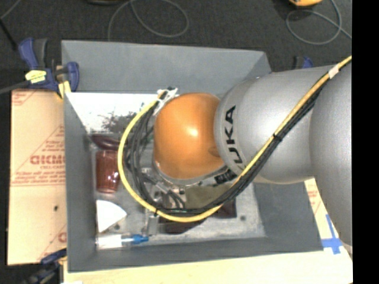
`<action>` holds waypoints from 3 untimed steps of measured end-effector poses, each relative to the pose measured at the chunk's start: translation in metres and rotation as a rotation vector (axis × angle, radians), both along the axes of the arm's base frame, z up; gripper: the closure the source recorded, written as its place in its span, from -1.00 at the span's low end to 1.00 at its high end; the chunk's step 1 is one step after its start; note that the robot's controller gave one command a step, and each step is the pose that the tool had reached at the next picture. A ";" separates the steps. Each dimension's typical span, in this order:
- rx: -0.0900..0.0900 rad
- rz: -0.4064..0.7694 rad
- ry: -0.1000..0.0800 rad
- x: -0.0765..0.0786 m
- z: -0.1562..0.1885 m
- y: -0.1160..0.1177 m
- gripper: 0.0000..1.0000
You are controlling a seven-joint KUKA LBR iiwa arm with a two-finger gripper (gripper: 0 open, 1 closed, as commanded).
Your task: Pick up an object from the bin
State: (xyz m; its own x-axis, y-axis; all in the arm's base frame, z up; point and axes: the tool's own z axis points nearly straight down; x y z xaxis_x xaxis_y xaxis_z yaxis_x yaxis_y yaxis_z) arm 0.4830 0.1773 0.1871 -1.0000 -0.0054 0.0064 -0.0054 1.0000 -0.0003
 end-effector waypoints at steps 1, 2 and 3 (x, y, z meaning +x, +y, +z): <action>0.002 -0.005 -0.008 0.002 0.004 -0.001 -1.00; 0.002 -0.015 -0.006 0.002 -0.019 -0.051 -1.00; -0.002 -0.036 -0.002 -0.001 -0.027 -0.096 -1.00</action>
Offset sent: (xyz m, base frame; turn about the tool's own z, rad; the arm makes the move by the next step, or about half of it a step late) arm 0.0020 -0.0993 -0.0396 0.0353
